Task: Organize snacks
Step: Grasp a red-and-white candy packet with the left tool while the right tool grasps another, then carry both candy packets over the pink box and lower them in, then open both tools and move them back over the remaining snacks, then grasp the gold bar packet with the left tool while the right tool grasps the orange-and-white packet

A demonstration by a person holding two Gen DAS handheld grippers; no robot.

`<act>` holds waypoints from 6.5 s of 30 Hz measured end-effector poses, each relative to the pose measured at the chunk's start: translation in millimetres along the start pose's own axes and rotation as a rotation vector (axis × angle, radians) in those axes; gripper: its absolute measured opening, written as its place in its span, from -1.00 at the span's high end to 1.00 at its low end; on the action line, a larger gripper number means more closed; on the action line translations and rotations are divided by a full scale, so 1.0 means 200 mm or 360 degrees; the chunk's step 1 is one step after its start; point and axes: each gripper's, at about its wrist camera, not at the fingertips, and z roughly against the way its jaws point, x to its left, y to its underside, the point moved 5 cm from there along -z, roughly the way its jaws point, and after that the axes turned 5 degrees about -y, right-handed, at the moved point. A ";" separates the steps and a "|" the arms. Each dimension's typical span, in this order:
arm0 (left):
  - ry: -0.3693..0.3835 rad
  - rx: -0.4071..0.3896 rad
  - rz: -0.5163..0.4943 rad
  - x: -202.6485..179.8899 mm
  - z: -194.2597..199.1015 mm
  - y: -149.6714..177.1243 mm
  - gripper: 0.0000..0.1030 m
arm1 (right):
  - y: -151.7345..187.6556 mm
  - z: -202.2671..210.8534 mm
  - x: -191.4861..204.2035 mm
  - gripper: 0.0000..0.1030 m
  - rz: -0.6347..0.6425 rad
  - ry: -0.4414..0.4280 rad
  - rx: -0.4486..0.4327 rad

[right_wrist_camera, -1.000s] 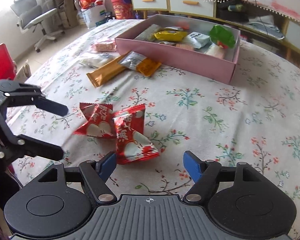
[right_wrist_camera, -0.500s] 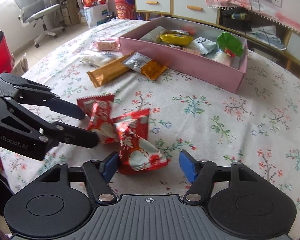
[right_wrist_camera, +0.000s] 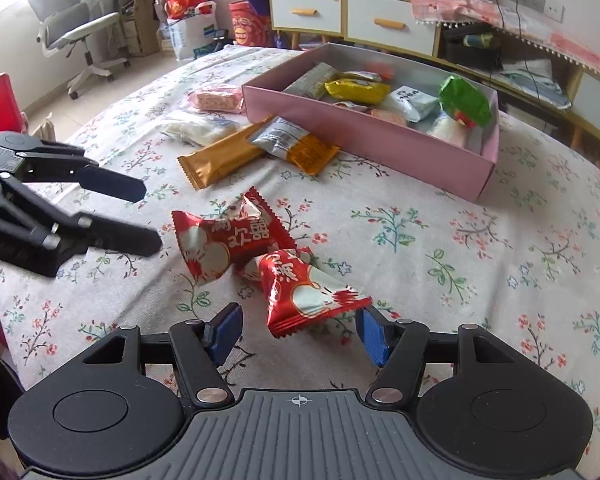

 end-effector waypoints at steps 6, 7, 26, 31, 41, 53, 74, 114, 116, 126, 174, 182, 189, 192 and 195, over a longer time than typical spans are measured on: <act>0.0045 -0.0026 -0.0102 -0.09 -0.05 -0.02 -0.39 | -0.03 0.03 -0.02 -0.20 -0.0003 -0.0010 -0.0022; 0.0046 -0.0028 -0.0097 -0.10 -0.06 -0.02 -0.39 | -0.03 0.03 -0.03 -0.20 -0.0008 -0.0014 -0.0030; -0.0028 0.0047 -0.0101 -0.02 -0.13 -0.02 0.70 | -0.04 0.00 -0.06 -0.10 -0.0036 -0.0027 -0.0019; -0.0029 0.0025 -0.0146 0.00 -0.10 -0.03 0.57 | -0.04 0.00 -0.04 -0.10 -0.0026 -0.0045 -0.0015; 0.0021 -0.0113 -0.0383 -0.06 -0.14 -0.09 -0.43 | -0.04 0.02 -0.07 -0.16 -0.0002 -0.0029 0.0002; 0.0171 -0.0031 -0.0667 -0.09 -0.24 -0.22 -0.63 | -0.11 0.01 -0.09 -0.35 0.0214 -0.0141 0.0089; 0.0094 0.0172 -0.0482 -0.05 -0.31 -0.18 0.34 | -0.11 -0.09 -0.02 0.06 0.0340 -0.0116 0.0141; -0.0348 -0.0007 0.0187 0.30 -0.48 -0.64 0.37 | -0.63 -0.17 -0.56 0.06 -0.0874 0.0253 -0.0348; -0.0343 -0.0002 0.0211 0.31 -0.49 -0.63 0.37 | -0.63 -0.19 -0.57 0.06 -0.0913 0.0257 -0.0340; -0.0332 -0.0010 0.0185 0.28 -0.52 -0.64 0.35 | -0.60 -0.25 -0.60 0.05 -0.1059 0.0278 -0.0338; -0.0509 0.0043 0.0021 0.37 -0.10 -0.29 -0.99 | -0.51 -0.06 -0.18 -0.77 -0.0698 0.0255 -0.0194; -0.0304 0.0009 -0.0036 0.31 -0.09 -0.17 -0.95 | -0.56 -0.28 -0.03 -0.77 -0.0631 0.0218 -0.0077; -0.0162 0.0019 -0.0057 0.27 -0.14 -0.15 -0.77 | -0.61 -0.42 -0.05 -0.77 -0.0761 0.0236 -0.0059; -0.0156 0.0029 -0.0070 0.26 -0.15 -0.15 -0.72 | -0.61 -0.47 -0.05 -0.77 -0.0822 0.0245 -0.0041; -0.0141 0.0038 -0.0042 0.27 -0.16 -0.15 -0.67 | -0.61 -0.49 -0.05 -0.72 -0.0822 0.0276 -0.0032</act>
